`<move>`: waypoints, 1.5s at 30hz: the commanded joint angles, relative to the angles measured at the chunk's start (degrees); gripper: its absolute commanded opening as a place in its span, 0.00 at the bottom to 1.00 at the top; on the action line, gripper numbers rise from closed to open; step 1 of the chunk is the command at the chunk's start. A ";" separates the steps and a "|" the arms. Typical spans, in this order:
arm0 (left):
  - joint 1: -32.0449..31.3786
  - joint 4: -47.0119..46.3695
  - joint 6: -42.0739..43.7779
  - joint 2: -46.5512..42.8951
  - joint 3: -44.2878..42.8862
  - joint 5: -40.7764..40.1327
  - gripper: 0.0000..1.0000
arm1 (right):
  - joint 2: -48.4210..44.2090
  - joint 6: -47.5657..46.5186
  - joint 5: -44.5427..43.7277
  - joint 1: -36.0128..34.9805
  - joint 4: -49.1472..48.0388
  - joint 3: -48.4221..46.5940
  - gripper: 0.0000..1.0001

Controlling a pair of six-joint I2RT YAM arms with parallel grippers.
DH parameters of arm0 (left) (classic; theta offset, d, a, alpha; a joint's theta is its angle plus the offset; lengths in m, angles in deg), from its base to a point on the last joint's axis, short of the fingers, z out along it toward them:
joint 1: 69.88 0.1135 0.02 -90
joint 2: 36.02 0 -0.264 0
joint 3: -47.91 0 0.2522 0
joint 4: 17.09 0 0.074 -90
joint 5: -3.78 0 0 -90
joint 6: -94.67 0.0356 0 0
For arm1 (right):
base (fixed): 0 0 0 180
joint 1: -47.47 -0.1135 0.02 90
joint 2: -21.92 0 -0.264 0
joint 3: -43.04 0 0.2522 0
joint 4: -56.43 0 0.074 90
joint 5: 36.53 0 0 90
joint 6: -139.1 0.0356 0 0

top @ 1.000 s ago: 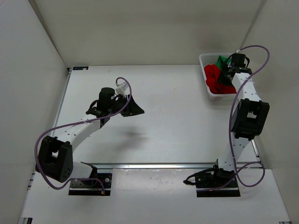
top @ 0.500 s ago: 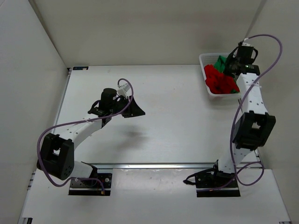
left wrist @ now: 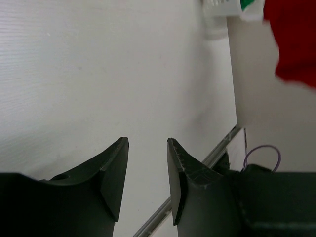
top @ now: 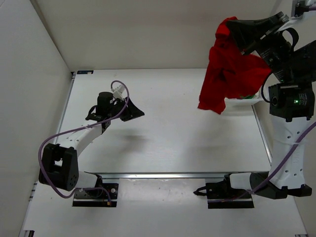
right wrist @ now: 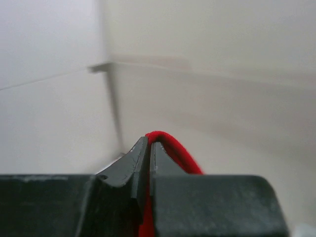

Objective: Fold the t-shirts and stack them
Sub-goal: Move the tshirt to the center of the board

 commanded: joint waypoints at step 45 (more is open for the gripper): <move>-6.27 5.63 -2.58 11.76 1.83 -23.91 0.61 | 15.70 -4.45 -39.55 -23.26 2.79 51.99 0.59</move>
